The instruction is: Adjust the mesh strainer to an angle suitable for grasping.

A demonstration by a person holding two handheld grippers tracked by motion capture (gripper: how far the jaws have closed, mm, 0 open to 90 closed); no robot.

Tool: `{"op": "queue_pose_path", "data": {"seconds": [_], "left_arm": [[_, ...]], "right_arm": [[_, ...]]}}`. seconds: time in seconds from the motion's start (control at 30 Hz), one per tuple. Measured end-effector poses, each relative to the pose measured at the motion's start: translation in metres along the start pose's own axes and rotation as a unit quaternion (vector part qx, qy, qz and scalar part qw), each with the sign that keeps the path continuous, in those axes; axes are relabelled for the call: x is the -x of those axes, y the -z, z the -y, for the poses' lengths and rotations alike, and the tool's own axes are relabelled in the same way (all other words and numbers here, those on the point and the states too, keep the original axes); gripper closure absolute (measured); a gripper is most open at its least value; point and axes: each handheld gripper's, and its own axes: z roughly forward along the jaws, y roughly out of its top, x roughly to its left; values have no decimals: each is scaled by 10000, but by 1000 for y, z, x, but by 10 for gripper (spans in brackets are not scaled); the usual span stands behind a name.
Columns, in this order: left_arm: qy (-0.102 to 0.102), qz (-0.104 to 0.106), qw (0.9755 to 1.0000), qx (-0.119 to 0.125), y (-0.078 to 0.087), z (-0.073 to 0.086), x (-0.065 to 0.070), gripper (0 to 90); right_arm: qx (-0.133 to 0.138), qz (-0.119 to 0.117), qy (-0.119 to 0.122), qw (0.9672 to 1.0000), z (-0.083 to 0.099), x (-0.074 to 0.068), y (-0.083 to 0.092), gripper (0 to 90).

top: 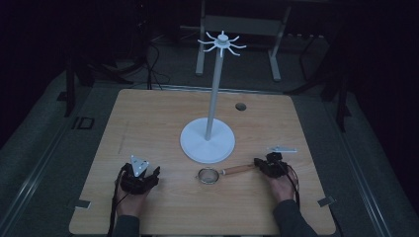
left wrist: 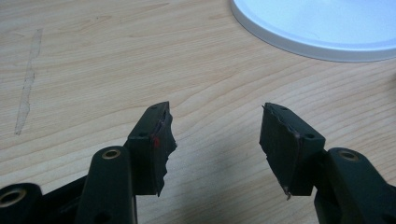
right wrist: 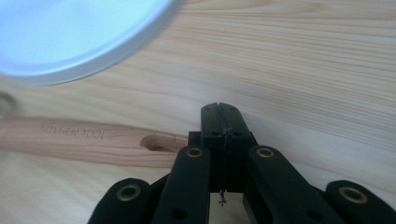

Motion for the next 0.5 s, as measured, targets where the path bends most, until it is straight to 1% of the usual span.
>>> {"op": "queue_pose_path", "data": {"seconds": [0.1,0.17,0.27,0.4,0.43,0.5], "left_arm": [[-6,6,10000,6,0,0,0,437],[-13,12,10000,13,0,0,1,438],[-24,18,10000,17,0,-1,1,438],[-30,30,10000,17,0,-1,1,438],[-39,33,10000,20,1,-1,1,438],[-40,42,10000,18,1,-1,2,438]], "right_arm": [[-44,-158,172,9997,-3,-17,-6,893],[-81,-265,327,9991,-5,-28,-9,886],[-44,-287,598,9978,-9,-41,-9,875],[60,-296,763,9966,-13,-47,-2,839],[80,-258,836,9961,-13,-48,0,823],[114,-149,1060,9942,-12,-49,4,775]]}}
